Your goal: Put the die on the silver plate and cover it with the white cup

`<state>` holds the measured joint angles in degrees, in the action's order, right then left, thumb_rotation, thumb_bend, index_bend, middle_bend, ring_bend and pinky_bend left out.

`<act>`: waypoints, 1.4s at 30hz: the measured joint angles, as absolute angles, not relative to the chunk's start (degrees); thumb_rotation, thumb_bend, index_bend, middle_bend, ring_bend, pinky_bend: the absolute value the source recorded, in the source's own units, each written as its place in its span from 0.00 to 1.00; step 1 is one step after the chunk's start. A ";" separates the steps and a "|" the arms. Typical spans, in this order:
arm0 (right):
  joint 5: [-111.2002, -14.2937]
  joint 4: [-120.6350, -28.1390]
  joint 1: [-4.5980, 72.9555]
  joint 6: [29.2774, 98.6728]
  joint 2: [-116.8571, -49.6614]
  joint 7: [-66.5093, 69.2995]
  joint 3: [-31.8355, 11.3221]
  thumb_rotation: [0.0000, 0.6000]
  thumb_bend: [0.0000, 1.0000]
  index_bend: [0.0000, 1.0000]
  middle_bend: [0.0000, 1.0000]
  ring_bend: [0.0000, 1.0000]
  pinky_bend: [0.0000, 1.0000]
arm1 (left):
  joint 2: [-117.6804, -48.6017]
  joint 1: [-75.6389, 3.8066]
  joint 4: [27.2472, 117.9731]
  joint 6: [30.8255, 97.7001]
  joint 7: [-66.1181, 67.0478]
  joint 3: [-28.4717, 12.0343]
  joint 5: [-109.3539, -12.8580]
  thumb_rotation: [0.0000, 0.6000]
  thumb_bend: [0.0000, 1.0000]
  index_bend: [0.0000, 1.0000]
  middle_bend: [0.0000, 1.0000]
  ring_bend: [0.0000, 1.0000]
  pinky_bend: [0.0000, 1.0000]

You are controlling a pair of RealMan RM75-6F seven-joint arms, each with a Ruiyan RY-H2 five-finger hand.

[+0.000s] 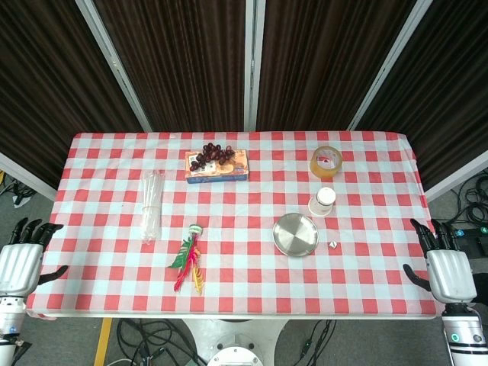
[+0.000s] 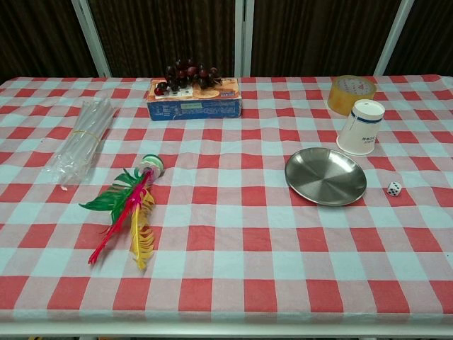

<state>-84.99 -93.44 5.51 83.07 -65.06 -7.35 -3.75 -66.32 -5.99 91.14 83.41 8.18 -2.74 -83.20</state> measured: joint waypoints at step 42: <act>-77.25 -71.40 26.74 52.78 -85.69 -11.54 -4.75 1.00 0.23 0.42 0.36 0.19 0.32 | -66.69 -6.63 90.67 81.49 6.33 -2.13 -83.07 1.00 0.03 0.22 0.22 0.12 0.08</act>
